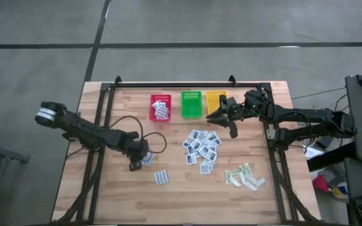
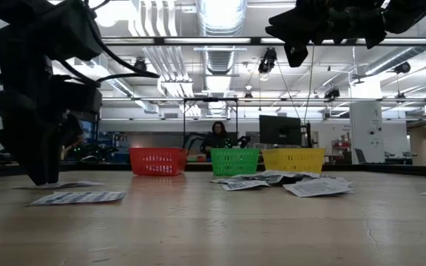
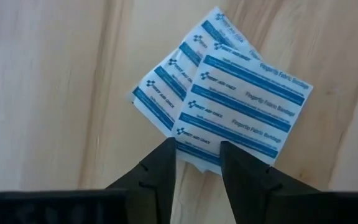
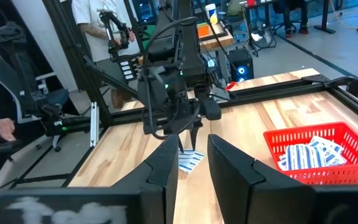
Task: Pick & Place First Aid Supplies
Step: Put the blue bandage into the red basket
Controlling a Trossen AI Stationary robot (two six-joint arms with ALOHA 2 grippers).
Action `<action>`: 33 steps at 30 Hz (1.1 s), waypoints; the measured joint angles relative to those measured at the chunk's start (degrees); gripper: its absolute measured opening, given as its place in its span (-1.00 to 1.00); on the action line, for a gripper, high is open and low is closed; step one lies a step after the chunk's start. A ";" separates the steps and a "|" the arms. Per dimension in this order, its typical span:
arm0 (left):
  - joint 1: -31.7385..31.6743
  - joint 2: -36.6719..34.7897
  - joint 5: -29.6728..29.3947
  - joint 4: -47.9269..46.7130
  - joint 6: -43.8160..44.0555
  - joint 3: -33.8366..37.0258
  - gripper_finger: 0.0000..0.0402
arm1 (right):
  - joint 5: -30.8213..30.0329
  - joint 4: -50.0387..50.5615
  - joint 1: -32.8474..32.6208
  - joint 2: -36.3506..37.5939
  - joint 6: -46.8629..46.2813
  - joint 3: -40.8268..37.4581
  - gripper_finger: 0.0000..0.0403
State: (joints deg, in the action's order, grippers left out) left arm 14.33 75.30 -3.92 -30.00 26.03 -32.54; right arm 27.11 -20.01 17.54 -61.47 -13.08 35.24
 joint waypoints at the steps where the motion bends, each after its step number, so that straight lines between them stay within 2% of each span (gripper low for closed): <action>1: 0.35 0.26 -0.64 -0.02 0.55 -0.04 -0.39 | 0.00 0.02 0.00 0.00 0.00 -0.01 -0.57; 10: 2.03 -0.41 -5.65 -3.16 3.83 -0.93 -0.39 | 0.00 0.00 0.00 0.00 0.00 0.00 -0.65; 23: 2.07 0.49 -6.06 -1.90 2.61 0.17 -0.39 | 0.00 0.00 0.00 0.00 0.00 -0.01 -0.60; 27: 2.07 -0.13 -5.66 -1.45 2.63 0.29 -0.48 | 0.00 0.00 0.00 0.00 0.00 -0.01 -0.58; 33: 2.07 -0.50 -5.16 -0.87 2.68 0.29 -0.72 | 0.00 0.02 -0.01 0.00 0.02 0.00 -0.58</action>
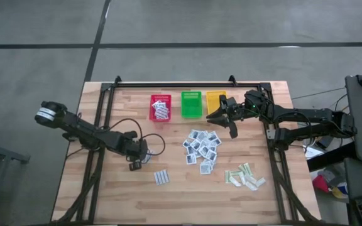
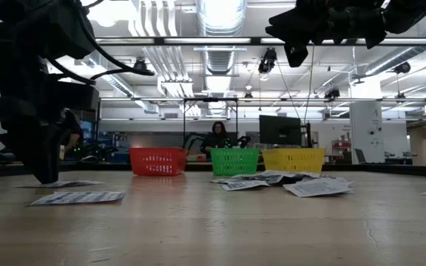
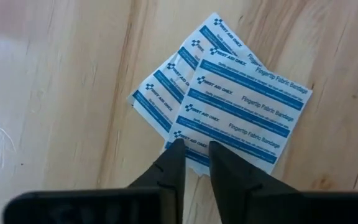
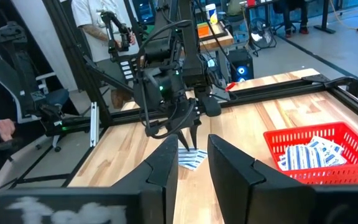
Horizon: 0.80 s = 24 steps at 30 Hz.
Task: Pick & Place First Aid Supplies
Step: Put the blue bandage into the red basket
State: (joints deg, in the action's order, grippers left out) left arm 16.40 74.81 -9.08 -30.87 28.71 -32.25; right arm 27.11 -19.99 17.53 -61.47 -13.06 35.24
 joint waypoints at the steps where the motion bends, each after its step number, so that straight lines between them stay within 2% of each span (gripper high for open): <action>1: 0.00 0.00 0.13 0.07 0.04 0.00 -0.75 | 0.00 -0.02 -0.01 0.00 0.00 0.00 -0.59; 8: 0.00 -0.07 0.24 0.51 0.28 0.00 -0.98 | 0.00 -0.02 0.01 0.00 0.17 0.01 -0.65; 14: 0.00 -0.64 0.36 -0.01 1.63 -0.01 -0.94 | 0.00 0.00 0.01 0.00 0.18 -0.01 -0.65; 19: 0.05 -4.69 2.26 -5.62 5.91 -2.30 -0.95 | 0.00 -0.02 0.00 0.00 0.00 0.01 -0.61; 24: 2.87 -7.87 4.72 -1.66 4.48 -4.08 -0.97 | 0.01 -0.01 0.01 0.00 0.17 -0.01 -0.58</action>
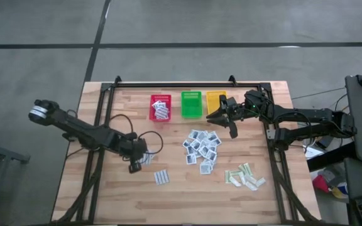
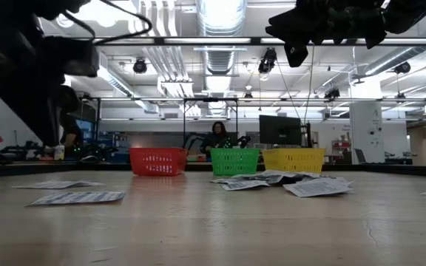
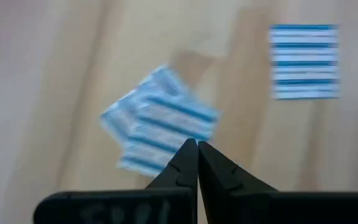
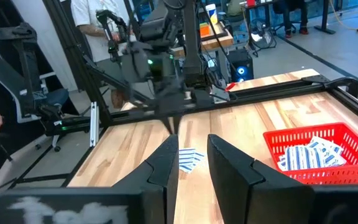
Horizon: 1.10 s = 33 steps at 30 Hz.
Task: Pick & Place First Aid Supplies
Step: Put the blue bandage into the red basket
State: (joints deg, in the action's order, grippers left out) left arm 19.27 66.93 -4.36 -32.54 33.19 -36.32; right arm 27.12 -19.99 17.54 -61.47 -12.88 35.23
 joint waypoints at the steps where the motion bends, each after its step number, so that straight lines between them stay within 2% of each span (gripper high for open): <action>1: 0.85 -0.01 0.29 -0.10 -0.18 -0.03 -0.96 | 0.01 -0.02 0.00 0.00 0.00 0.02 -0.57; 10: 2.92 1.87 0.11 -2.06 4.81 0.24 -0.82 | 0.00 -0.04 -0.01 0.00 -0.03 -0.01 -0.62; 21: 2.92 1.80 0.56 1.61 19.73 4.56 -0.33 | -0.01 -0.04 -0.01 0.00 -0.20 0.01 -0.64; 26: 2.92 1.80 0.54 2.59 20.07 4.64 -0.19 | -0.01 -0.06 0.00 0.00 -0.20 0.02 -0.60; 33: 2.90 2.23 0.35 5.19 17.68 4.64 -0.18 | -0.01 -0.04 -0.02 0.00 -0.17 0.00 -0.57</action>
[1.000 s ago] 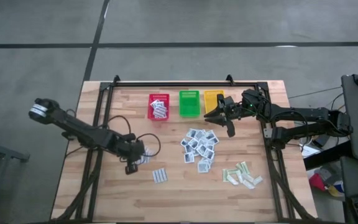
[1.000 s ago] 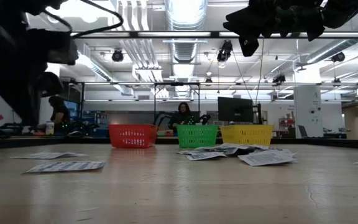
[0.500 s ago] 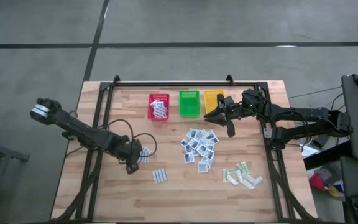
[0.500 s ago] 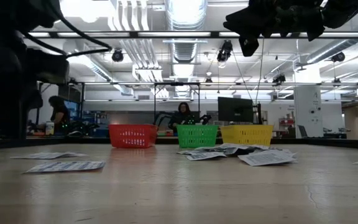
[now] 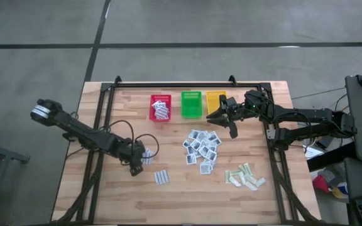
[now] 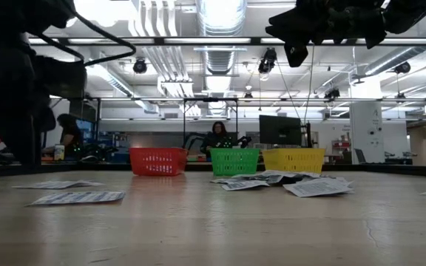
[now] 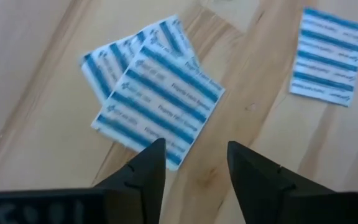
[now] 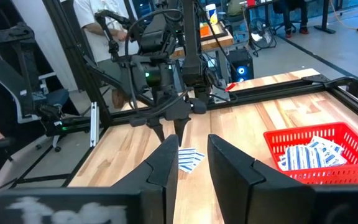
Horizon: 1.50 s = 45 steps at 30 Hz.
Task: Pick & Place First Aid Supplies
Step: Put the blue bandage into the red basket
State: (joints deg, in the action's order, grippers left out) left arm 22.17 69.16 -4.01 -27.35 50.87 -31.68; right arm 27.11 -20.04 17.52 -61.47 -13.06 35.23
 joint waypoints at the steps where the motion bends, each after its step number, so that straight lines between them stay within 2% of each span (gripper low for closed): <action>1: 0.00 0.43 -0.05 0.42 -0.25 0.00 -0.18 | 0.00 -0.02 0.00 0.00 0.00 0.02 -0.57; 12: 0.02 8.47 -0.20 1.07 1.02 0.44 -0.18 | 0.00 -0.02 0.01 0.00 -0.01 0.01 -0.66; 19: 0.07 9.66 1.11 0.95 0.72 0.49 -0.27 | 0.00 -0.01 0.01 0.00 -0.05 0.02 -0.64; 32: 0.07 9.53 1.53 0.83 -2.61 1.03 -0.67 | 0.00 0.00 0.01 0.00 -0.03 0.01 -0.57; 45: 0.22 0.17 1.93 -2.58 0.95 -1.99 -0.64 | -0.02 -0.01 0.02 0.00 -0.03 0.02 -0.66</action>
State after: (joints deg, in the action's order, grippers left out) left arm 22.39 69.33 -2.08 -29.93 51.83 -33.67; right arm 27.09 -20.05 17.54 -61.47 -13.08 35.24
